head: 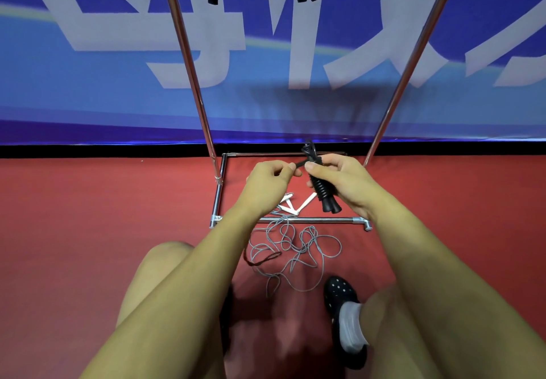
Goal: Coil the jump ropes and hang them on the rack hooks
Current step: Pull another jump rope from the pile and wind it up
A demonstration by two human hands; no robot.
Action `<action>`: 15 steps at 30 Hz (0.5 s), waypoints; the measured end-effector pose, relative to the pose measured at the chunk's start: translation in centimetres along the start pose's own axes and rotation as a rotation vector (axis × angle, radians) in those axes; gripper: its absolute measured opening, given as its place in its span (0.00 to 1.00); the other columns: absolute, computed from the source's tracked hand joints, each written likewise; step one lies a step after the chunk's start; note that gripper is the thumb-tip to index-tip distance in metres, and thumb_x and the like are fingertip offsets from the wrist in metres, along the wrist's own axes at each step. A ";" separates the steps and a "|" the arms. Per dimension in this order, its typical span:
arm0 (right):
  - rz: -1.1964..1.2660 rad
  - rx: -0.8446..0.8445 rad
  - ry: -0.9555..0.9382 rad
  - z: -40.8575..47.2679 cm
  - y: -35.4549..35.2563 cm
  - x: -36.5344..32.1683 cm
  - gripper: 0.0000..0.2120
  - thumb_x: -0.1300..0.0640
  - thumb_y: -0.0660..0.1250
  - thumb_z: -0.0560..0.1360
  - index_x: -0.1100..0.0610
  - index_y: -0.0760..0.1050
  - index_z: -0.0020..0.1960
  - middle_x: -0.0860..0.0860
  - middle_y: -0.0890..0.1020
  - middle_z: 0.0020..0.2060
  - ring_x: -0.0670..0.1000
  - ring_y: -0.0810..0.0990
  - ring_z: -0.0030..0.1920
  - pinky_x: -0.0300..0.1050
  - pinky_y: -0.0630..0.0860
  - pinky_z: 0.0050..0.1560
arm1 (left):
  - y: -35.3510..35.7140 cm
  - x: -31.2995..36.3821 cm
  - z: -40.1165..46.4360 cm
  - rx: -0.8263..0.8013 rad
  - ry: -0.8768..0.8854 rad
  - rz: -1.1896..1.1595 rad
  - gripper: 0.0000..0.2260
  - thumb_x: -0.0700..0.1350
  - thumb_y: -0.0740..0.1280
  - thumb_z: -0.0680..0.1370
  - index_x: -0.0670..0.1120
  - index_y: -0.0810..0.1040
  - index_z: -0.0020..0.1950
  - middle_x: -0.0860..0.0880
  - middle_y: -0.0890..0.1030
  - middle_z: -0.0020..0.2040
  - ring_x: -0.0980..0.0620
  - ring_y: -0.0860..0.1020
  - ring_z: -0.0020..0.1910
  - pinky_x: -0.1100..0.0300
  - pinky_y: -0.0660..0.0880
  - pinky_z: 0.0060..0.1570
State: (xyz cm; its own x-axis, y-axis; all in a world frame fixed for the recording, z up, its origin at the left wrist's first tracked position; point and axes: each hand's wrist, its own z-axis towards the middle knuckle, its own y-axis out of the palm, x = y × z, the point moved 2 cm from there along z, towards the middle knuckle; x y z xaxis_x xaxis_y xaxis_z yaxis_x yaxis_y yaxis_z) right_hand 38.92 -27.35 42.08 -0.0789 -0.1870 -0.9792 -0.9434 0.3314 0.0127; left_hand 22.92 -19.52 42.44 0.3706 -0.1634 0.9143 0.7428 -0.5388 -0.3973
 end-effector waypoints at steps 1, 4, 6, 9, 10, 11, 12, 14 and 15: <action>-0.003 0.009 0.007 -0.1 0.1 -0.1 0.10 0.56 0.75 0.76 0.59 0.80 0.55 0.50 0.86 0.40 0.52 0.84 0.42 0.46 0.82 0.45 | 0.1 0.0 0.0 0.004 0.009 0.007 0.14 0.52 0.62 0.84 0.50 0.85 0.46 0.49 0.76 0.37 0.52 0.72 0.38 0.56 0.72 0.46; -0.007 0.006 0.031 -0.3 0.8 -0.1 0.13 0.59 0.76 0.75 0.61 0.78 0.57 0.51 0.86 0.41 0.50 0.81 0.36 0.45 0.82 0.41 | 0.1 0.6 -0.4 -0.009 0.040 -0.005 0.16 0.50 0.63 0.84 0.50 0.83 0.39 0.51 0.74 0.34 0.54 0.70 0.35 0.57 0.69 0.41; 0.029 -0.012 0.051 -0.3 1.1 0.0 0.14 0.61 0.75 0.76 0.61 0.76 0.59 0.52 0.83 0.42 0.49 0.80 0.35 0.46 0.82 0.39 | 0.1 1.1 -0.7 -0.019 0.063 -0.019 0.19 0.48 0.63 0.84 0.49 0.77 0.34 0.50 0.69 0.33 0.54 0.65 0.33 0.57 0.65 0.37; 0.045 -0.056 0.065 -0.3 1.6 0.2 0.13 0.61 0.72 0.78 0.59 0.75 0.61 0.54 0.78 0.45 0.48 0.79 0.37 0.45 0.81 0.36 | -0.1 1.1 -0.6 -0.021 0.096 -0.020 0.19 0.48 0.63 0.85 0.41 0.72 0.35 0.48 0.67 0.34 0.53 0.63 0.33 0.56 0.62 0.36; 0.062 -0.075 0.071 -0.3 1.7 0.1 0.13 0.61 0.71 0.79 0.59 0.74 0.61 0.54 0.79 0.45 0.48 0.79 0.37 0.44 0.80 0.35 | -0.1 1.1 -0.7 -0.022 0.103 -0.020 0.20 0.48 0.63 0.85 0.39 0.73 0.36 0.47 0.68 0.34 0.53 0.64 0.32 0.57 0.63 0.35; 0.079 -0.099 0.077 -0.4 1.8 0.0 0.13 0.61 0.71 0.79 0.59 0.74 0.62 0.54 0.81 0.45 0.49 0.79 0.36 0.43 0.80 0.34 | -0.2 1.0 -0.7 -0.026 0.102 -0.031 0.19 0.48 0.63 0.85 0.38 0.74 0.37 0.46 0.72 0.34 0.55 0.67 0.30 0.59 0.66 0.33; 0.085 -0.125 0.081 -0.4 1.8 -0.1 0.14 0.61 0.70 0.80 0.60 0.74 0.63 0.53 0.83 0.44 0.49 0.80 0.36 0.43 0.80 0.34 | -0.2 0.9 -0.7 -0.038 0.102 -0.048 0.19 0.47 0.63 0.85 0.39 0.77 0.37 0.47 0.76 0.33 0.57 0.70 0.29 0.62 0.70 0.34; 0.035 -0.168 0.066 -0.5 1.6 -0.1 0.13 0.60 0.69 0.80 0.60 0.76 0.64 0.54 0.86 0.45 0.50 0.81 0.36 0.43 0.80 0.36 | -0.3 0.8 -0.7 -0.060 0.117 -0.047 0.20 0.48 0.63 0.85 0.43 0.78 0.35 0.54 0.78 0.31 0.59 0.72 0.30 0.63 0.71 0.36; -0.009 -0.172 0.048 -0.5 1.4 0.0 0.12 0.60 0.69 0.80 0.60 0.77 0.63 0.54 0.87 0.45 0.50 0.81 0.37 0.44 0.79 0.38 | -0.3 0.8 -0.7 -0.072 0.114 -0.028 0.20 0.48 0.62 0.85 0.46 0.77 0.34 0.57 0.76 0.28 0.60 0.70 0.29 0.63 0.68 0.35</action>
State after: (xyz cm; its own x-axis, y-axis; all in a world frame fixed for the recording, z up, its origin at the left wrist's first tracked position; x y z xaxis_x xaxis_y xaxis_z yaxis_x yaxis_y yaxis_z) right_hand 37.44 -27.31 42.20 -0.0817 -0.2344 -0.9687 -0.9849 0.1676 0.0425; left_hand 22.62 -20.03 43.34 0.2810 -0.2384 0.9296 0.7087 -0.6017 -0.3684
